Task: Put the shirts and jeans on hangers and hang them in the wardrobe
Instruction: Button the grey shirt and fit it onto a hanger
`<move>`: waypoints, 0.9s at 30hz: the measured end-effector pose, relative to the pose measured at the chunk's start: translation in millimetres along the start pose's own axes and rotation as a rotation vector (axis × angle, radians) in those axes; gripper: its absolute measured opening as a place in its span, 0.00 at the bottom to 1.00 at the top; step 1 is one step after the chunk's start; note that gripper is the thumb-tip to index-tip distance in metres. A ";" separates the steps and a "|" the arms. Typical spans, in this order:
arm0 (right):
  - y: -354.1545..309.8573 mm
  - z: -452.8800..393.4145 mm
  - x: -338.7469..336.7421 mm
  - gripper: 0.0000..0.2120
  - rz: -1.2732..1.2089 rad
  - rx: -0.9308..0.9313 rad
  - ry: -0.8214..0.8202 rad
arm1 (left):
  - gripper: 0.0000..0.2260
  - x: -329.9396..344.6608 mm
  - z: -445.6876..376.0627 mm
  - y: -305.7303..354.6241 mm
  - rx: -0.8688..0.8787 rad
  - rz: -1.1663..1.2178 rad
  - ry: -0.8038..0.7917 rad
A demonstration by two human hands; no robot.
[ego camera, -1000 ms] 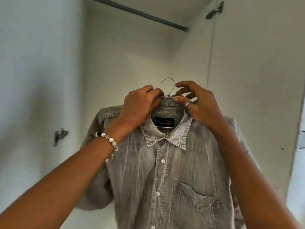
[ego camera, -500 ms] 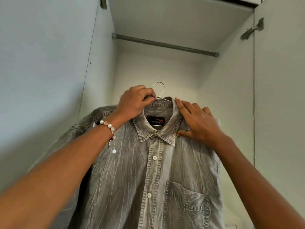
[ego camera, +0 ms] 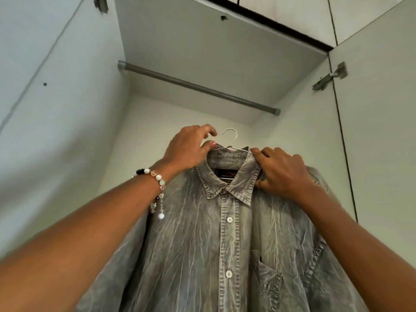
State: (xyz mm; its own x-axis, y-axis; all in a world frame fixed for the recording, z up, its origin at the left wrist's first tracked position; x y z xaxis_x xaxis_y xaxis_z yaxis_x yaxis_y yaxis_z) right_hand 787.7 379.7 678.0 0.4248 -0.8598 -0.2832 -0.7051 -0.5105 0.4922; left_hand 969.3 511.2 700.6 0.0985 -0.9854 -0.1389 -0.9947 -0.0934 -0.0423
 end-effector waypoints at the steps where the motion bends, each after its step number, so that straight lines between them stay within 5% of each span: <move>1: 9.4 -6.8 8.4 0.39 0.025 0.029 -0.018 | 0.12 10.6 -5.3 -6.3 0.020 -0.025 -0.004; 13: 122.2 -94.1 65.8 0.23 0.289 0.353 -0.090 | 0.12 143.7 -82.1 -55.9 0.000 -0.100 -0.088; 27: 212.1 -232.7 163.9 0.18 0.364 0.407 0.014 | 0.16 273.3 -171.0 -60.4 -0.003 -0.182 -0.101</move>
State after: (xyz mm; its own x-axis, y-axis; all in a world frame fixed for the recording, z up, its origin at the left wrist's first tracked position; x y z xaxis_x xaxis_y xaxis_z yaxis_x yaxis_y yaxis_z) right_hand 839.9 132.6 927.6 0.1177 -0.9829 -0.1414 -0.9696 -0.1445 0.1973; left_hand 1051.3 223.2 834.4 0.2793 -0.9329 -0.2273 -0.9602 -0.2696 -0.0732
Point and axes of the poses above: each hand's wrist, its own z-axis away from the middle knuckle, its own x-axis out of the palm, y = z × x, the point moved 2 cm from there along -z, towards the middle knuckle, and after that the axes turned 5 degrees about -x, right-handed, at the moved point
